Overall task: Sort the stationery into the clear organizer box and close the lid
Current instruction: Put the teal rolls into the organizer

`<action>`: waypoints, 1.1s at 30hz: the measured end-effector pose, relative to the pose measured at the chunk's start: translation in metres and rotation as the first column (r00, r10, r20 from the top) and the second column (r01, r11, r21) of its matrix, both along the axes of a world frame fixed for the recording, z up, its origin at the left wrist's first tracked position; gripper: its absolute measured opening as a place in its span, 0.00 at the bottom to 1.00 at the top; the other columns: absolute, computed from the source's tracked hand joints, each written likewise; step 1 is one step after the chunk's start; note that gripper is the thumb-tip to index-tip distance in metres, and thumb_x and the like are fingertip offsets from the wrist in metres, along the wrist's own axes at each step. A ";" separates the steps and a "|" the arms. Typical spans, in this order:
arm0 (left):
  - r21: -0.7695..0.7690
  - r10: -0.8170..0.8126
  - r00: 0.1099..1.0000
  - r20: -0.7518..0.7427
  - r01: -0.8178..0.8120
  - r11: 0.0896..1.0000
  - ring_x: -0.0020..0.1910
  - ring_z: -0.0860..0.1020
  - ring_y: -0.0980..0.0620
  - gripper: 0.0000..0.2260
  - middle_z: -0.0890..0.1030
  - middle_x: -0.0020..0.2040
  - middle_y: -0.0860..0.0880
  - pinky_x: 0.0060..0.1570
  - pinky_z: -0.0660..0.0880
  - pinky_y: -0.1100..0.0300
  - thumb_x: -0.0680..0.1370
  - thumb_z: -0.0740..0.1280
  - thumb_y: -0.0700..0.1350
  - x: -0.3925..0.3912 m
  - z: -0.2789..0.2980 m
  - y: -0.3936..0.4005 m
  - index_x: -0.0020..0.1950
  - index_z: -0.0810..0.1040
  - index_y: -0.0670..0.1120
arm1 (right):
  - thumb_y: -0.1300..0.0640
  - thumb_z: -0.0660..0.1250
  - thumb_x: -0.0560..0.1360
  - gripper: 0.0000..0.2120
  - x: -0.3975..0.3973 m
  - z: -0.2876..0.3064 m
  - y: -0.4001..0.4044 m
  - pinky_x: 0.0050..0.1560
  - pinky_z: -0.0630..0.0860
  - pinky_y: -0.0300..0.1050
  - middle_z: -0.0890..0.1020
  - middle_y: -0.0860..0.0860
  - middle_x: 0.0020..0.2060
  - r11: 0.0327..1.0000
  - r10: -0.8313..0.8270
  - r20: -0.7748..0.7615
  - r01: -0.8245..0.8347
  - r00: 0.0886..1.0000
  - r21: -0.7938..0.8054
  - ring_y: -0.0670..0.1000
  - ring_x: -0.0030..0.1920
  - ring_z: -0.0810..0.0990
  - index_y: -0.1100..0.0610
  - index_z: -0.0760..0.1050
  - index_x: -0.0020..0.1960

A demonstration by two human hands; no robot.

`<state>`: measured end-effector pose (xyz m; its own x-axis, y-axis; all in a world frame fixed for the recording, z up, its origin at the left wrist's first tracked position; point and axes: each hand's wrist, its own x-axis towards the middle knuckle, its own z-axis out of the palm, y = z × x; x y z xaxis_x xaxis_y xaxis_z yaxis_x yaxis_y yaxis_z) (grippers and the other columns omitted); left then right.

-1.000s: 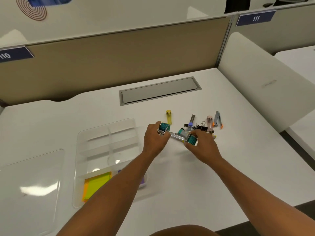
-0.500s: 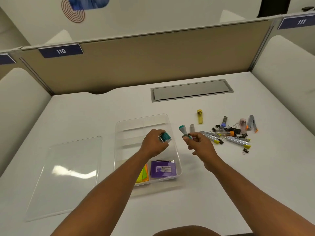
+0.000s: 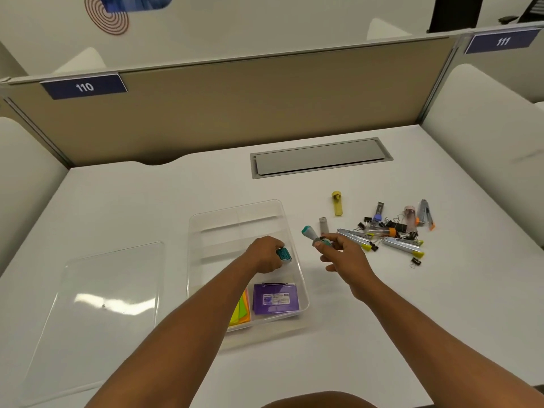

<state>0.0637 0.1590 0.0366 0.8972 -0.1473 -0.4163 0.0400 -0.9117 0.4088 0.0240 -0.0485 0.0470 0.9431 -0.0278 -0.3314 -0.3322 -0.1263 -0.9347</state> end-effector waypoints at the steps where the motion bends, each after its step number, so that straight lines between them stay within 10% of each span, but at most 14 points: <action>1: -0.008 -0.001 1.000 -0.024 0.001 1.000 0.64 0.74 0.47 0.24 0.76 0.68 0.45 0.64 0.70 0.57 0.76 0.70 0.43 0.002 0.000 0.000 0.71 0.72 0.45 | 0.48 0.73 0.72 0.13 0.002 -0.001 -0.001 0.43 0.81 0.46 0.82 0.51 0.52 1.000 0.000 0.009 0.000 1.000 -0.006 0.51 0.48 0.83 0.47 0.78 0.55; 8: -0.125 0.048 0.997 -0.060 -0.055 0.991 0.62 0.76 0.49 0.22 0.78 0.65 0.47 0.63 0.73 0.57 0.76 0.69 0.41 0.001 0.001 0.014 0.69 0.74 0.45 | 0.56 0.72 0.70 0.17 0.021 0.008 0.012 0.60 0.78 0.54 0.77 0.51 0.58 0.995 0.072 0.083 -0.067 0.994 -0.069 0.52 0.56 0.78 0.47 0.79 0.58; 13: -0.315 0.292 0.950 0.112 -0.245 0.917 0.52 0.78 0.53 0.12 0.83 0.57 0.49 0.53 0.75 0.60 0.77 0.65 0.40 -0.002 0.002 0.026 0.59 0.82 0.47 | 0.61 0.67 0.76 0.16 0.039 0.015 0.038 0.55 0.80 0.46 0.82 0.52 0.47 0.995 0.096 0.137 -0.094 0.986 -0.020 0.50 0.53 0.82 0.49 0.77 0.61; 18: -0.467 0.338 0.936 -0.099 -0.344 0.815 0.46 0.81 0.56 0.17 0.83 0.53 0.50 0.45 0.80 0.63 0.76 0.66 0.41 -0.009 0.003 0.037 0.64 0.78 0.47 | 0.61 0.67 0.76 0.12 0.048 0.012 0.063 0.50 0.81 0.43 0.83 0.51 0.47 0.948 0.271 0.114 -0.244 0.956 -0.206 0.50 0.48 0.83 0.54 0.79 0.59; 27: -0.153 0.233 0.972 0.013 -0.228 0.961 0.55 0.79 0.50 0.28 0.81 0.58 0.48 0.54 0.75 0.56 0.72 0.71 0.62 -0.012 0.002 0.019 0.66 0.76 0.47 | 0.58 0.66 0.77 0.08 0.044 0.004 0.072 0.49 0.76 0.38 0.84 0.47 0.48 0.898 0.285 0.126 -0.219 0.950 -0.381 0.46 0.49 0.81 0.52 0.81 0.54; 33: -0.107 0.232 0.972 0.017 -0.229 0.967 0.56 0.78 0.49 0.23 0.80 0.59 0.47 0.51 0.74 0.58 0.71 0.75 0.51 -0.009 0.000 0.008 0.63 0.77 0.46 | 0.62 0.64 0.78 0.12 0.042 0.007 0.070 0.55 0.76 0.39 0.83 0.50 0.53 0.794 0.420 0.153 -0.280 0.895 -0.539 0.47 0.53 0.80 0.53 0.80 0.58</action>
<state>0.0546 0.1668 0.0366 0.9236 0.0240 -0.3826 0.2309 -0.8316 0.5051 0.0663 0.0212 0.0541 0.9668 0.2279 -0.1156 0.0629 -0.6507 -0.7567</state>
